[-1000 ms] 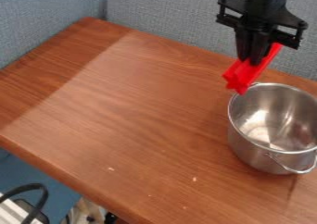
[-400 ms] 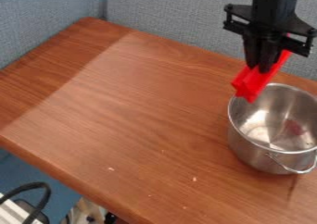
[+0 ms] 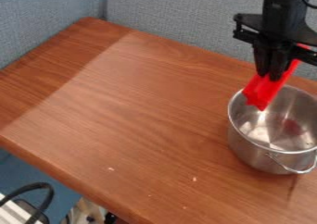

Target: Put the red object in the metal pot

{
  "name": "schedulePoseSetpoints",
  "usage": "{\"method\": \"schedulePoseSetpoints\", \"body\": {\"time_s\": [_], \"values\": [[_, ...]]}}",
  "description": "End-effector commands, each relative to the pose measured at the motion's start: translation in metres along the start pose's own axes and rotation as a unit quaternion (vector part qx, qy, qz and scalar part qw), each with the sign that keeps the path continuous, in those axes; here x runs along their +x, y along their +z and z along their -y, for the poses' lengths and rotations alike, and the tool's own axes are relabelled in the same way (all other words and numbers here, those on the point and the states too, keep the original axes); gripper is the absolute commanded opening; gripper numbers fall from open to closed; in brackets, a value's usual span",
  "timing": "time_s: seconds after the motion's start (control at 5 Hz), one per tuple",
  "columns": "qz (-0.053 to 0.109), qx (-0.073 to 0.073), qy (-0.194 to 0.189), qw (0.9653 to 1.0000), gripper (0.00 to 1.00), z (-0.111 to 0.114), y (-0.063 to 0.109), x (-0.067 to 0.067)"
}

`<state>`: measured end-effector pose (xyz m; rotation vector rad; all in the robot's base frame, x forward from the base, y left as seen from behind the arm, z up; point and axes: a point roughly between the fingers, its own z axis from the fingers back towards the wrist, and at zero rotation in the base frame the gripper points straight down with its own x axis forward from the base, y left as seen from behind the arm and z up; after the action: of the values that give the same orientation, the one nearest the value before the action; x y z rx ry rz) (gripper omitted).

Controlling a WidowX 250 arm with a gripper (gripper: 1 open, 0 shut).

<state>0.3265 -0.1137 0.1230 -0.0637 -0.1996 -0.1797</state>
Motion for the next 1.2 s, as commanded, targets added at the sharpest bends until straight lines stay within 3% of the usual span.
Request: {"method": "schedulePoseSetpoints", "body": {"time_s": [0.0,0.4,0.6,1.0], "values": [[0.021,-0.003,-0.009,0.9997,0.0,0.009,0.006,0.003],[0.022,-0.003,-0.012,0.9997,0.0,0.011,-0.01,0.004],[0.022,-0.002,-0.012,0.9997,1.0,0.01,-0.016,0.005],[0.013,-0.001,-0.018,0.9998,1.0,0.013,-0.024,0.004]]}}
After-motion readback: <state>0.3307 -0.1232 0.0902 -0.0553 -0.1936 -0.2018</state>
